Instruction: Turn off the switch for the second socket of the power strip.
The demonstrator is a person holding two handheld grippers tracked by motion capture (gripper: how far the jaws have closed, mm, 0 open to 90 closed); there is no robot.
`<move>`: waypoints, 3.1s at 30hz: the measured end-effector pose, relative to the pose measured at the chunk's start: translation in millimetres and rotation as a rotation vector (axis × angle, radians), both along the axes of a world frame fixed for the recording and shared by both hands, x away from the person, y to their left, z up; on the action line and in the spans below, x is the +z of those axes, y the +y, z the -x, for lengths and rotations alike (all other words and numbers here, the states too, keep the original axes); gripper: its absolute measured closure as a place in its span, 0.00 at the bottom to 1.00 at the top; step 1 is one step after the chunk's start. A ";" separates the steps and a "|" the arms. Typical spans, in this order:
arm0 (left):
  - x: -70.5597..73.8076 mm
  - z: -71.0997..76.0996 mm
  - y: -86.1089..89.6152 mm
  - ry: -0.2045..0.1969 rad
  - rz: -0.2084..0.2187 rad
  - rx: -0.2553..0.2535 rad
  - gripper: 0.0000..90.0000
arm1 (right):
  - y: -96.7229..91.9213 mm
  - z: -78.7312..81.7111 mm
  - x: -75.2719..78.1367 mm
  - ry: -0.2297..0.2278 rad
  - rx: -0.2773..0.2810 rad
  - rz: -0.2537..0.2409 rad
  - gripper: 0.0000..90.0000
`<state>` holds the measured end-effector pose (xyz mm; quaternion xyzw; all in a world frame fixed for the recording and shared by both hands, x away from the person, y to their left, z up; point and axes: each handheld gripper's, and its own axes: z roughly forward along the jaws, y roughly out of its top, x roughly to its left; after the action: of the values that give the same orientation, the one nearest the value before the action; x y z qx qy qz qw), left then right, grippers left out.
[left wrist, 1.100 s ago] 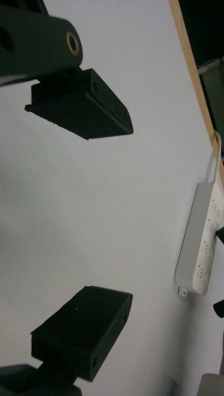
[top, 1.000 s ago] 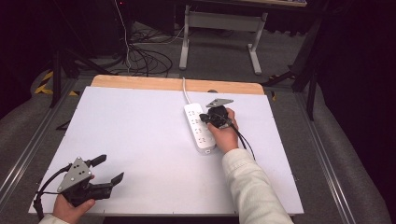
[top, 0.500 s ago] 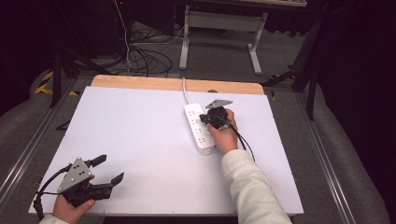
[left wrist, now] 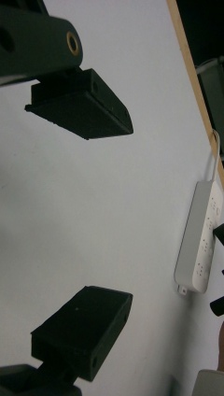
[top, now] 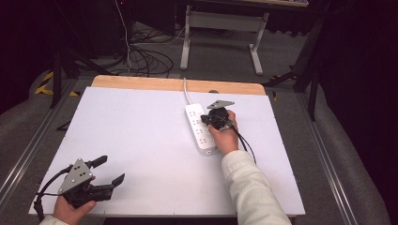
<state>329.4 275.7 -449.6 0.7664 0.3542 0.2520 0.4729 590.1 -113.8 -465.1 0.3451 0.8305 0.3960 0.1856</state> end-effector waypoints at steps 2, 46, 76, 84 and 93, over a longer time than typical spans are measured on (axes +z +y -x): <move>-0.1 0.0 -0.3 0.000 0.001 0.000 0.20 | -0.2 -0.5 0.2 0.008 -0.004 -0.005 1.00; 1.3 1.2 0.6 -0.004 0.012 0.003 0.20 | 2.7 15.0 25.8 -0.059 -0.024 -0.046 1.00; 1.5 2.1 0.7 0.003 0.026 0.014 0.20 | -17.5 58.9 75.4 -0.069 0.078 -0.143 0.81; 1.7 1.2 1.5 0.000 0.022 0.012 0.20 | -32.1 82.6 79.0 -0.051 0.123 -0.152 0.63; 2.0 2.5 0.7 0.012 0.048 0.012 0.20 | -45.7 106.8 76.8 -0.053 0.165 -0.136 0.42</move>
<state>326.9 276.4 -447.6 0.7542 0.3676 0.2416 0.4875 483.3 -159.5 -388.3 0.2767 0.8222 0.4742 0.1505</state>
